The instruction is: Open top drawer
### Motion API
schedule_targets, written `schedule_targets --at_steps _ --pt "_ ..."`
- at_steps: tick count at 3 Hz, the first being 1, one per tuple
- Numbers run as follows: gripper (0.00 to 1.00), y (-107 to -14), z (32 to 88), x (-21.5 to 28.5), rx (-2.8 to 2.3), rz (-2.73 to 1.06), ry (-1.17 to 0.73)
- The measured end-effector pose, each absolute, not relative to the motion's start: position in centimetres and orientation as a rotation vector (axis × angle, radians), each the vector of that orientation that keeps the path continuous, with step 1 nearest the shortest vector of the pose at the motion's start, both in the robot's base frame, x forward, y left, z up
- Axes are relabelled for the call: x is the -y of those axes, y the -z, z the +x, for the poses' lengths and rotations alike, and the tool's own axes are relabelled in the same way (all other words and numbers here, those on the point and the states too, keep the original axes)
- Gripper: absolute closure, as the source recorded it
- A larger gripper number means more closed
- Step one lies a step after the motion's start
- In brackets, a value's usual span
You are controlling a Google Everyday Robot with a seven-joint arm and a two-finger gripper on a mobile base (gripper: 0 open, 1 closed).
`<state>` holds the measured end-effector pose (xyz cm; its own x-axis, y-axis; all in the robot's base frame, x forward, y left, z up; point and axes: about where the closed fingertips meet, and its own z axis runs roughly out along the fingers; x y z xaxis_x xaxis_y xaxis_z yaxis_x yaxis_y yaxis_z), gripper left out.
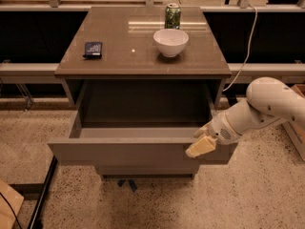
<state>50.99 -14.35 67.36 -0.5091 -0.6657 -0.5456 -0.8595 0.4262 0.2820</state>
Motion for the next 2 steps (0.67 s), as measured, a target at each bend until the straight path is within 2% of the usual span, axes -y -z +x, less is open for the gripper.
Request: schedule_targets --at_steps 1,2 --pt "0.26 -67.4 51.0 14.4 -2.334 -1.306 -0.766" --pt "0.03 -68.7 46.3 16.9 -2.378 -1.202 -0.766"
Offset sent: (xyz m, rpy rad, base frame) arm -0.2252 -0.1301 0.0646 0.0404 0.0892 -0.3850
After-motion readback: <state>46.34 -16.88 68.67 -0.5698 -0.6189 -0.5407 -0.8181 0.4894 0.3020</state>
